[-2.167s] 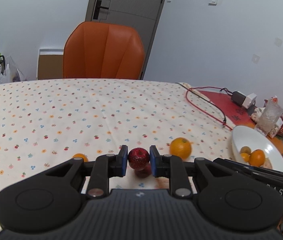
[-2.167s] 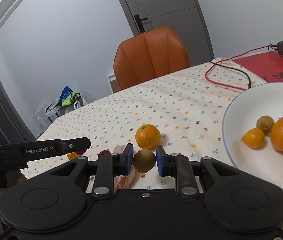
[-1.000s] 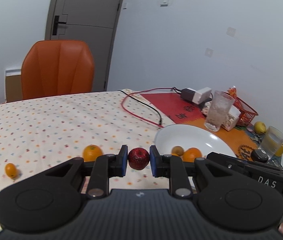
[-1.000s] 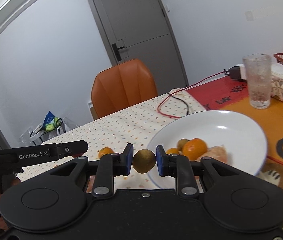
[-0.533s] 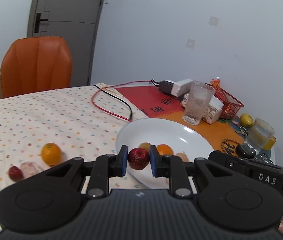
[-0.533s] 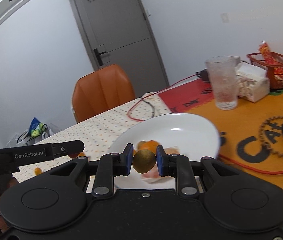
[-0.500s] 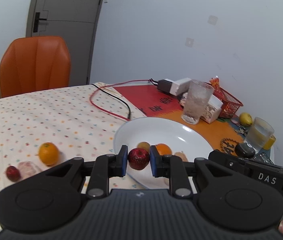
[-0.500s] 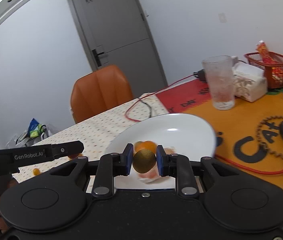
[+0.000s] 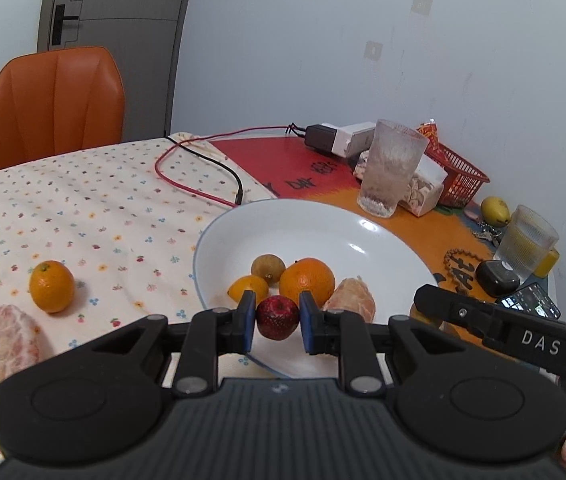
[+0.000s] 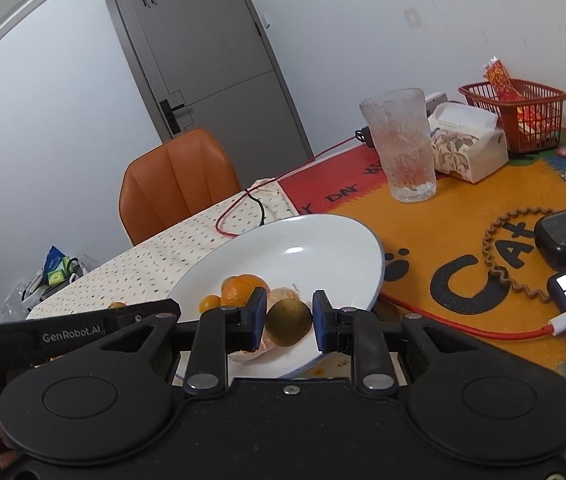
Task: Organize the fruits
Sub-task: 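Carry the red plum and kiwi over the white plate with both tools, then open the left tool dropping the plum onto the plate while the right tool releases the kiwi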
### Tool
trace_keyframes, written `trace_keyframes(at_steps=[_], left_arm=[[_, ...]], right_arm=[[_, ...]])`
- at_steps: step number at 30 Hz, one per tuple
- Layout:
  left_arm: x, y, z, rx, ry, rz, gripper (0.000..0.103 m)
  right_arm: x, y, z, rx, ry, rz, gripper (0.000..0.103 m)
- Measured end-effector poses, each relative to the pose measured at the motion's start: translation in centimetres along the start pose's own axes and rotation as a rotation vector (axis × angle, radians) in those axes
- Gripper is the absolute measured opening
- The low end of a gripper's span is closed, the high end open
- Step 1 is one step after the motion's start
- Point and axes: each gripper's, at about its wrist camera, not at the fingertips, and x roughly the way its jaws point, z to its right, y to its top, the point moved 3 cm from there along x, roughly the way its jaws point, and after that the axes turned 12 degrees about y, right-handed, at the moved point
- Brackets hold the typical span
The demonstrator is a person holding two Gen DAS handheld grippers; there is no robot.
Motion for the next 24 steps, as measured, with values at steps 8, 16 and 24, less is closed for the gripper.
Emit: trace_keyframes(at_steps=[8, 16, 24], left_arm=[[0.2, 0.2, 0.1, -0.001, 0.010, -0.005, 0.025], [-0.3, 0.6, -1.0, -0.015, 0.034, 0.000, 0.028], [-1.4, 0.6, -2.2, -0.027, 0.061, 0.015, 0.052]], right_arm=[[0.9, 0.0, 1.1, 0.018, 0.003, -0.006, 0.023], [1.7, 0.6, 1.3, 0.024, 0.008, 0.004, 0.023], [1.2, 1.1, 0.3, -0.011, -0.020, 0.043, 0.037]])
